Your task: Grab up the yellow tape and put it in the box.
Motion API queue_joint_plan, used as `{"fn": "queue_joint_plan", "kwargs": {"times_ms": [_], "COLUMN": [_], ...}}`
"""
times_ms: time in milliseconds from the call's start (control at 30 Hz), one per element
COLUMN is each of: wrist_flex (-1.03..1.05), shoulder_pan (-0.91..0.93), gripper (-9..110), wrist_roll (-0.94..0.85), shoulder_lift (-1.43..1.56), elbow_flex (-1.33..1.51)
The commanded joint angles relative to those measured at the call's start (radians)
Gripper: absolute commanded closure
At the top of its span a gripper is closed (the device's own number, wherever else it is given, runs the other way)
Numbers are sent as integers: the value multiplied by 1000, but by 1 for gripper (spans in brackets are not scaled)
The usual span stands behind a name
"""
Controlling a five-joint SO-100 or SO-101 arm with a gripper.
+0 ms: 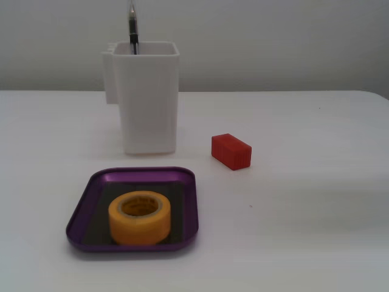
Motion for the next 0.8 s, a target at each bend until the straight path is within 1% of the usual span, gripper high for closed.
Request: {"fn": "queue_joint_plan", "kwargs": {"times_ms": [0, 100, 400, 500, 600, 767], "wrist_flex": [6, -28, -276, -307, -314, -410], "shoulder_pan": [5, 5, 8, 9, 41, 144], "gripper": [91, 91, 91, 92, 91, 91], "wrist_roll": [6, 5, 3, 5, -3, -3], "shoulder_lift": [195, 347, 824, 962, 1088, 1302], "elbow_flex": [164, 345, 907, 1071, 1181, 1330]}}
